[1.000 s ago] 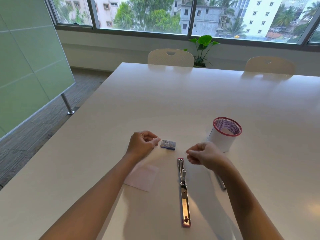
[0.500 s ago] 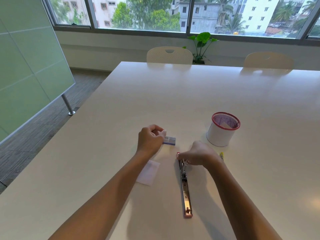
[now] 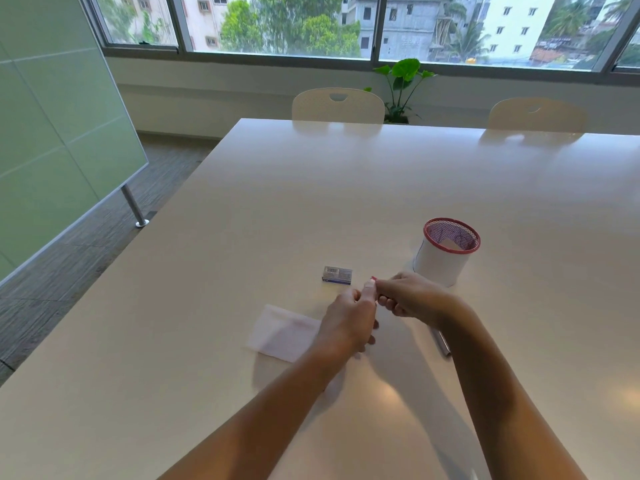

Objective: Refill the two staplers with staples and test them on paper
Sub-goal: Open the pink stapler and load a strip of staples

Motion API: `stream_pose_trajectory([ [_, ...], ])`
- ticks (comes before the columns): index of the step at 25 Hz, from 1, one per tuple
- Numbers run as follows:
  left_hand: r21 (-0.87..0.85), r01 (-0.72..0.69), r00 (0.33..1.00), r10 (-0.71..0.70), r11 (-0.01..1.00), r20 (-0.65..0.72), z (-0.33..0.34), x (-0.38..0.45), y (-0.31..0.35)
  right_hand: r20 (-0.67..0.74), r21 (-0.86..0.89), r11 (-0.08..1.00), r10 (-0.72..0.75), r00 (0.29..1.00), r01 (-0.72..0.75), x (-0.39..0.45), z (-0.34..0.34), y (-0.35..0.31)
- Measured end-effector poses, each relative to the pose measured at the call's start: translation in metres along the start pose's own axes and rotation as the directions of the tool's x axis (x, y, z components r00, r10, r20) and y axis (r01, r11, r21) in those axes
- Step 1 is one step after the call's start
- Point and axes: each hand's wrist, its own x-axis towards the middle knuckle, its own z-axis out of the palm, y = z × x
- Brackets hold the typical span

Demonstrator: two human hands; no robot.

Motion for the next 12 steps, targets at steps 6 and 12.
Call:
stream_pose_trajectory([
  [6, -0.257, 0.11, 0.956, -0.031, 0.96, 0.292, -0.014, -0.009, 0.012, -0.029, 0.164, 0.983, -0.075, 0.997, 0.079, -0.001, -0.007, -0.005],
  [12, -0.38, 0.227, 0.909, -0.055, 0.897, 0.413, -0.028, -0.003, 0.004, -0.173, 0.404, 0.905, -0.071, 0.982, 0.137, -0.003, -0.013, 0.0],
])
